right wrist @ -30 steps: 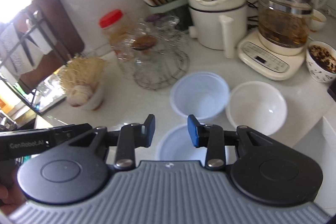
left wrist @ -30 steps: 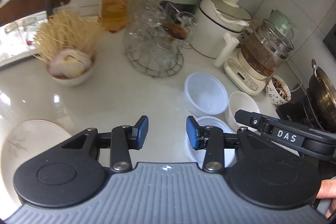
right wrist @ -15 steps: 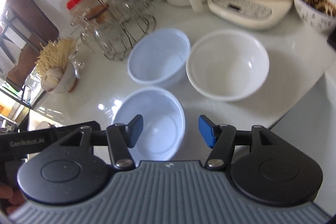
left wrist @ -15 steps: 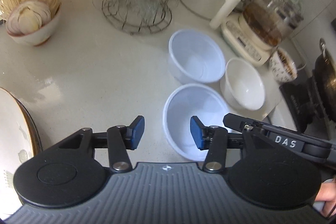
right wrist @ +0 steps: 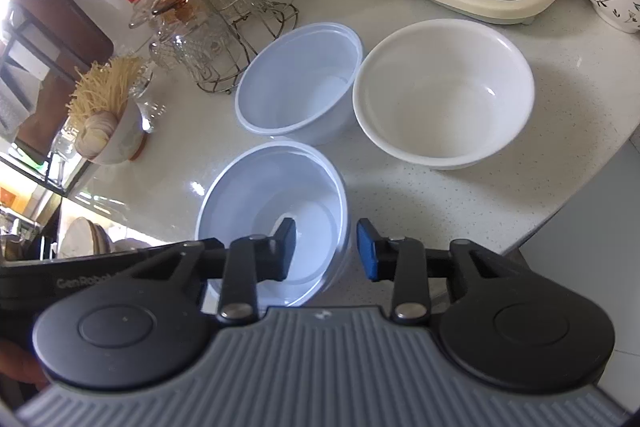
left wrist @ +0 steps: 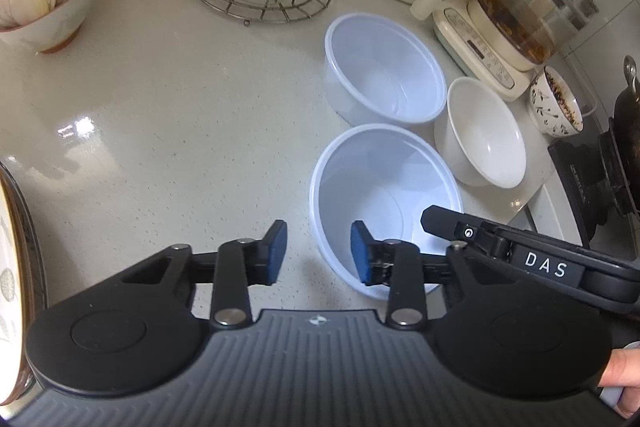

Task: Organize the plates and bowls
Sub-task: 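Close both grippers on the white plastic bowl's rim, then lift the plastic bowl and carry it toward the plate stack, then lower the plastic bowl beside the plates and open both grippers, then move both grippers to the second white plastic bowl, then close both grippers on the second plastic bowl's rim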

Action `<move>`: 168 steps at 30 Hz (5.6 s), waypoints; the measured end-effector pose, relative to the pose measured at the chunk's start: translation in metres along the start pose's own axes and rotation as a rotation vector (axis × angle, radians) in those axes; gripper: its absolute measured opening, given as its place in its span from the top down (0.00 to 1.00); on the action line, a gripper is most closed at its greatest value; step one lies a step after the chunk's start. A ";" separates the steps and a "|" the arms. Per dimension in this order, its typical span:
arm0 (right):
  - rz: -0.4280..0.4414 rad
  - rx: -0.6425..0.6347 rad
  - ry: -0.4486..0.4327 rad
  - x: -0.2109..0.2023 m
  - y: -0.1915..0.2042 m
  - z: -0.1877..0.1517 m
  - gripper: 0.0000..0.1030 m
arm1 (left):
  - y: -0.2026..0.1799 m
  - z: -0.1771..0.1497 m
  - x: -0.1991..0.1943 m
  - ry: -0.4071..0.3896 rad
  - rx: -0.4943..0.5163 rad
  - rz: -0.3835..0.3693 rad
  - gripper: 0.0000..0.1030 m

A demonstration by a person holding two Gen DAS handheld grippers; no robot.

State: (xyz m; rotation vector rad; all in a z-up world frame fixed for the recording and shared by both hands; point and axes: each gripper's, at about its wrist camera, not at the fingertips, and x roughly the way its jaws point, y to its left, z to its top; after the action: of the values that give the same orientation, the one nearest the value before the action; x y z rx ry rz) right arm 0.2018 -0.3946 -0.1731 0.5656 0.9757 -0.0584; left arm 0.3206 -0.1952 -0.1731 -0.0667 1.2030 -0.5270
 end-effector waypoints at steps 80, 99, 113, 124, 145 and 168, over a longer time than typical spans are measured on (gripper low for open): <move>-0.006 -0.064 -0.015 0.054 0.149 -0.013 0.44 | 0.137 0.021 -0.075 -0.068 -0.006 0.006 0.45; -0.030 -0.190 -0.192 -0.036 0.171 0.012 0.44 | 0.089 0.026 -0.147 -0.220 0.139 0.065 0.45; -0.078 -0.166 -0.264 -0.068 0.151 0.008 0.44 | 0.062 0.024 -0.158 -0.269 0.164 0.004 0.45; -0.060 -0.161 -0.243 -0.067 0.107 0.037 0.44 | 0.035 0.042 -0.134 -0.247 0.045 0.004 0.45; -0.010 -0.265 -0.073 -0.005 0.052 0.119 0.44 | 0.008 0.081 -0.063 -0.244 -0.172 0.075 0.45; -0.040 -0.285 0.174 0.081 -0.010 0.150 0.55 | -0.011 0.105 0.044 -0.114 -0.350 0.066 0.51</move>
State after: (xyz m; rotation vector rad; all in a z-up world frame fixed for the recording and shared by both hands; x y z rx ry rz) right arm 0.3597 -0.4588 -0.1774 0.2921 1.1412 0.0951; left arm 0.4224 -0.2473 -0.1683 -0.3497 1.1701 -0.2468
